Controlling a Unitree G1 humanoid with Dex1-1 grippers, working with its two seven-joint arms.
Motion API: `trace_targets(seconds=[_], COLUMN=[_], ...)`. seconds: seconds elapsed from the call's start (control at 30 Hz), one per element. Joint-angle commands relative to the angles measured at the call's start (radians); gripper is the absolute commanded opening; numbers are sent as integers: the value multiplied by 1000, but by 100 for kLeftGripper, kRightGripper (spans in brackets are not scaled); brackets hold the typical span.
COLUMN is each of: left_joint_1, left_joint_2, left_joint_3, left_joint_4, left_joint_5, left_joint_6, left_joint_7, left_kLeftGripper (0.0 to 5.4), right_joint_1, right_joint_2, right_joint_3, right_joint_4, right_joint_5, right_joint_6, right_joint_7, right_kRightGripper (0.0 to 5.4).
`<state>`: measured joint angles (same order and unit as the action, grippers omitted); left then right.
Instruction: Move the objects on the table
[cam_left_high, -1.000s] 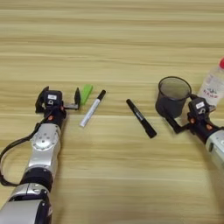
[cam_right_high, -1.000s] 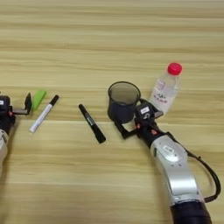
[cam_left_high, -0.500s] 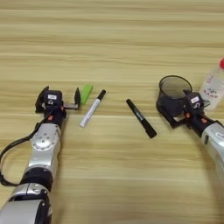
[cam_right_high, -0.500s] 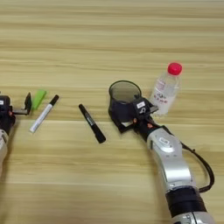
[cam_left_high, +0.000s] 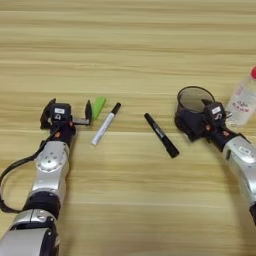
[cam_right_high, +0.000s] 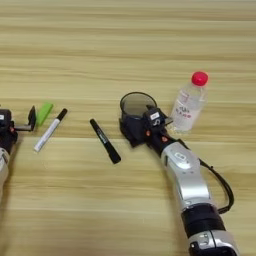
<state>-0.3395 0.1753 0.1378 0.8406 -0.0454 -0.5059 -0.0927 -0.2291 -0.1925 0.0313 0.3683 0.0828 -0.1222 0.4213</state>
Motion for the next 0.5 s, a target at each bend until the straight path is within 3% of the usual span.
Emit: trace_targets(seconds=[0.03, 0.27, 0.37, 0.5], left_joint_1=[-3, -3, -2, -1], left_joint_2=[4, 2, 0, -1], left_joint_3=[-3, -4, -5, -5], left_joint_4=[0, -1, -3, -6], left_joint_5=[5, 6, 7, 7], left_joint_6=[13, 14, 14, 14], left_joint_7=[-1, 3, 6, 6], left_kLeftGripper=[540, 540, 540, 540], right_joint_1=[-20, 0, 47, 154], right_joint_2=[4, 7, 0, -13], right_joint_3=[-7, -9, -15, -20], right_joint_4=[19, -8, -89, -247], right_joint_5=[4, 10, 18, 29], right_joint_6=[-15, -15, 7, 54], right_joint_7=[-2, -3, -6, -11], right_kRightGripper=[472, 472, 472, 472])
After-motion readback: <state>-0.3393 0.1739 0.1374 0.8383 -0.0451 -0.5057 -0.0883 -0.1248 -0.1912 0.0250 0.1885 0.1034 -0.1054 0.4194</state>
